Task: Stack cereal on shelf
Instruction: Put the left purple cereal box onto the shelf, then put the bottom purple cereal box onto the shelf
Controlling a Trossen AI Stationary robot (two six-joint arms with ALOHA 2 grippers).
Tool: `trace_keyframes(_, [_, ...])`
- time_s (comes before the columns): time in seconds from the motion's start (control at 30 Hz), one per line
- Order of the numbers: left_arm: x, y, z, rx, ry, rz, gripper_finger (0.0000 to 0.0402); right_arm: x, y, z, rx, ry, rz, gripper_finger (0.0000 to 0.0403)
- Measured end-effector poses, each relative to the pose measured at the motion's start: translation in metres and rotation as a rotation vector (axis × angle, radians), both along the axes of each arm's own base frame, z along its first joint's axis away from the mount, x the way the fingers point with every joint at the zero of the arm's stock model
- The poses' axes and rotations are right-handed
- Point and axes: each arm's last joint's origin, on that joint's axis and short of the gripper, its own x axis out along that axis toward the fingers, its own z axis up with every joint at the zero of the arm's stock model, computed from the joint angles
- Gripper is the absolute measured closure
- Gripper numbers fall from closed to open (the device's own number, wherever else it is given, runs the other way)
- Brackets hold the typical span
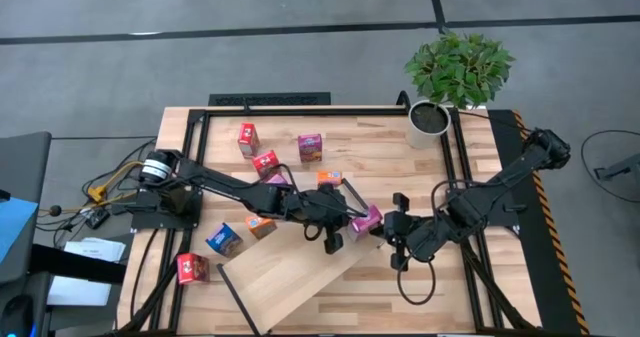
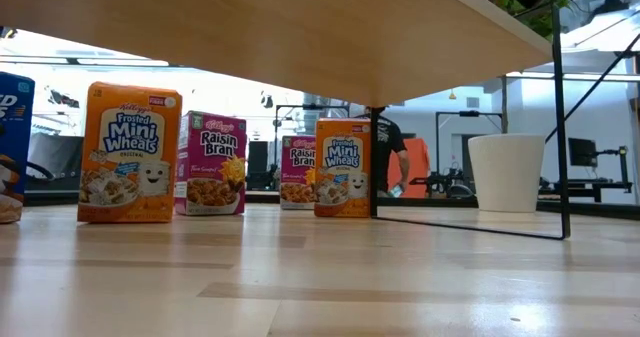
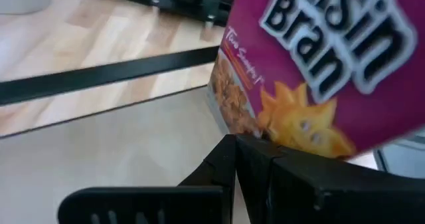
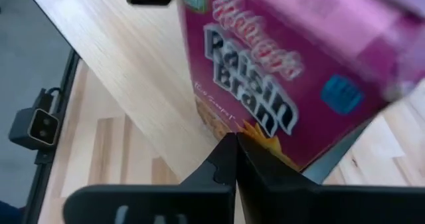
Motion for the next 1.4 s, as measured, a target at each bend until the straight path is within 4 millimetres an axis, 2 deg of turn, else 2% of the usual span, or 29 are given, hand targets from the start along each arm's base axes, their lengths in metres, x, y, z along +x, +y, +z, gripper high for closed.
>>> trace_keyframes(0.37, [0.0,0.0,-0.005,-0.028,0.032,-0.002,0.0401,0.0,0.0,0.0,0.016,0.004,-0.004,0.0377])
trace_keyframes(0.5, [-0.007,0.001,-0.001,-0.031,0.069,0.007,0.0401,-0.002,0.0,0.0,0.052,0.029,0.022,0.0379])
trace_keyframes(0.73, [-0.03,0.009,0.026,0.036,0.107,0.098,0.0401,-0.015,0.002,0.015,0.038,0.117,0.037,0.0368])
trace_keyframes(0.87, [-0.058,0.021,0.052,0.109,0.151,0.168,0.0394,-0.025,-0.002,0.029,0.041,0.203,-0.021,0.036])
trace_keyframes(1.0, [-0.099,0.041,0.084,0.153,0.209,0.206,0.0349,-0.036,-0.01,0.035,0.022,0.307,-0.1,0.0333])
trace_keyframes(1.13, [-0.141,0.06,0.1,0.143,0.323,0.225,0.0282,-0.045,-0.016,0.033,-0.004,0.38,-0.152,0.0282])
trace_keyframes(1.27, [-0.164,0.069,0.097,0.096,0.476,0.252,0.0207,-0.049,-0.019,0.031,-0.036,0.422,-0.167,0.0211])
trace_keyframes(1.4, [-0.166,0.072,0.083,0.044,0.606,0.384,0.0142,-0.051,-0.02,0.031,-0.049,0.44,-0.181,0.0152])
